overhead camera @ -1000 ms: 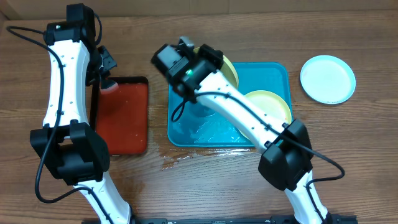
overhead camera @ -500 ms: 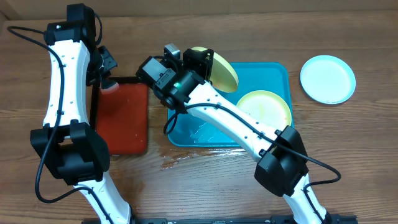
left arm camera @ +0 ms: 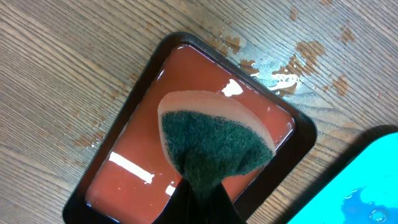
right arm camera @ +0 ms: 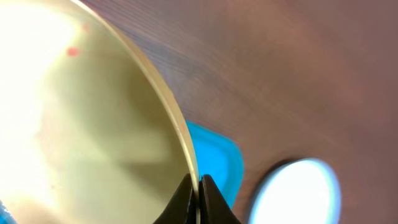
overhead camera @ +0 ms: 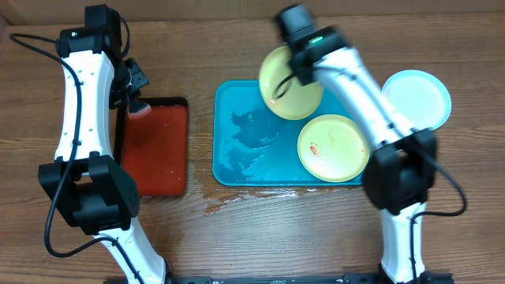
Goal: Clean dirty plates on tray and stack at the side
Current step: 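Stack the yellow plate onto the white plate at the right side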
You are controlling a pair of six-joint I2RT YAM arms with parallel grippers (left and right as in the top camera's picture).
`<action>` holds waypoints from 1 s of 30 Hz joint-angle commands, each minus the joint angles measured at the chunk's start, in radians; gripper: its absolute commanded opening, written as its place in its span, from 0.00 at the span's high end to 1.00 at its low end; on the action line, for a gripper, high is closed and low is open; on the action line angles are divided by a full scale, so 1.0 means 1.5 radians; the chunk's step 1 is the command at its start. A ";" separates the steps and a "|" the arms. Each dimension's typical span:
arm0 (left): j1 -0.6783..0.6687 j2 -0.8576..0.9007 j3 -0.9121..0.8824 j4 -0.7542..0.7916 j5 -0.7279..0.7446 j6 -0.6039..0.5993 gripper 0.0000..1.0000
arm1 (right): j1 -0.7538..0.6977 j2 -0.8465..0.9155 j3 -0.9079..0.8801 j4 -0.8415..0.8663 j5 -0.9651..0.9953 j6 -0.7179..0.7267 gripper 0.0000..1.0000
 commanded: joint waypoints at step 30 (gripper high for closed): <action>-0.001 -0.004 -0.004 0.001 0.021 0.001 0.96 | -0.618 -0.030 -0.267 0.132 -0.461 0.130 0.54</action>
